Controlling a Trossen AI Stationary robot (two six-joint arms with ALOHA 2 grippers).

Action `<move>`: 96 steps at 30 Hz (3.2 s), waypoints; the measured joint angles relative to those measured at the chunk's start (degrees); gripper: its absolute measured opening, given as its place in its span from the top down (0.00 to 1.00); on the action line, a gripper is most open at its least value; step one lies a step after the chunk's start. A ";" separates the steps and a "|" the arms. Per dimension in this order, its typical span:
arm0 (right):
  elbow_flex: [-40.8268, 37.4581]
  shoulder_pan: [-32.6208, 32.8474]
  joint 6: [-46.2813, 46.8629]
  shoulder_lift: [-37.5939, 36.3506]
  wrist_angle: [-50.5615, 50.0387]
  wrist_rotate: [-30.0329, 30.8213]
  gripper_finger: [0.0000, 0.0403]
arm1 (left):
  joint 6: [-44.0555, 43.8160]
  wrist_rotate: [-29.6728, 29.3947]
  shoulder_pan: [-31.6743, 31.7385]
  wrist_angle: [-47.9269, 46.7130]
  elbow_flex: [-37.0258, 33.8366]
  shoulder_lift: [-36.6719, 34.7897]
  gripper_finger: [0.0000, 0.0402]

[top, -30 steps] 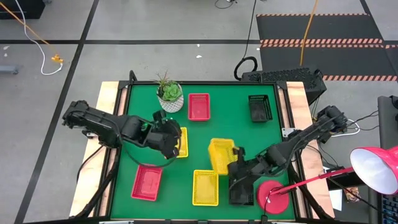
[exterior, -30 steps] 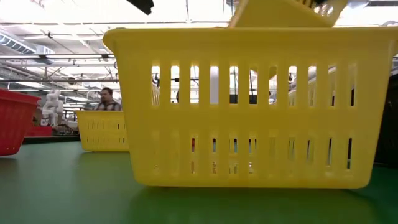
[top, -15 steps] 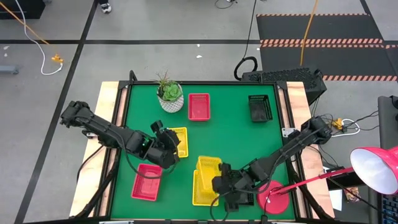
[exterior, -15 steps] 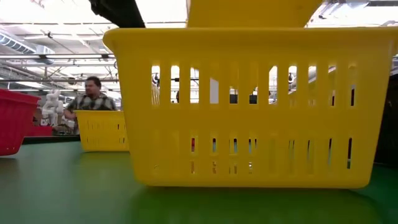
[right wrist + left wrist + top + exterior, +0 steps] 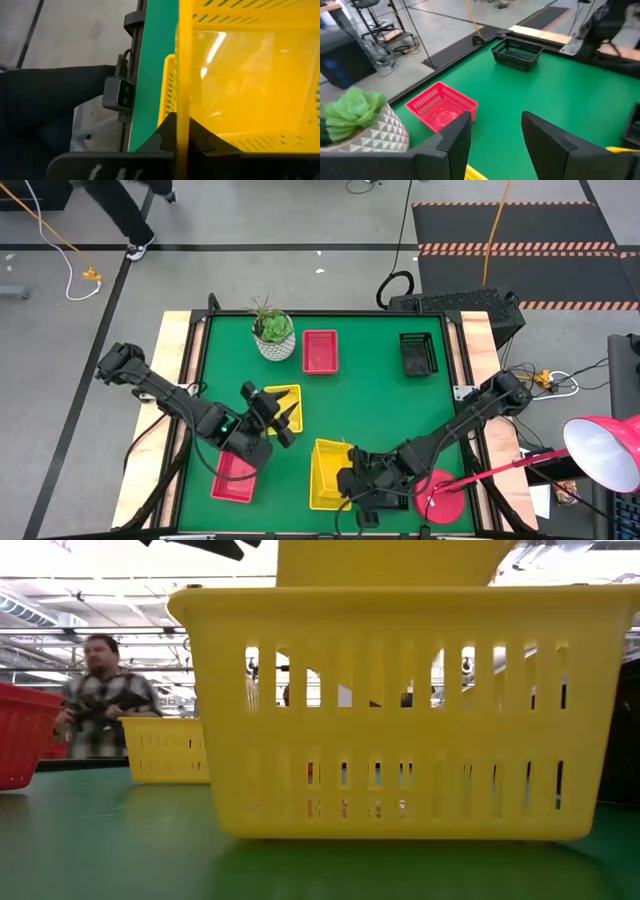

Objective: Stack baskets by color
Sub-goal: Stack the top right yellow bin on top of the bottom yellow bin, then stack the top yellow bin on top of the bottom yellow bin

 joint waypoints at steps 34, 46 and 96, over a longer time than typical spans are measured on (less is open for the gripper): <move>-1.05 1.98 6.37 5.35 4.13 5.97 1.00 | 7.58 -2.87 -1.55 13.39 -0.04 0.48 0.56; -1.05 -0.48 1.93 5.01 -0.82 1.37 0.99 | 6.88 3.58 -2.44 13.31 -0.04 0.48 0.56; -0.80 -2.00 -11.08 -8.09 -11.12 1.82 0.48 | -0.50 17.51 -1.17 8.38 0.04 7.33 0.56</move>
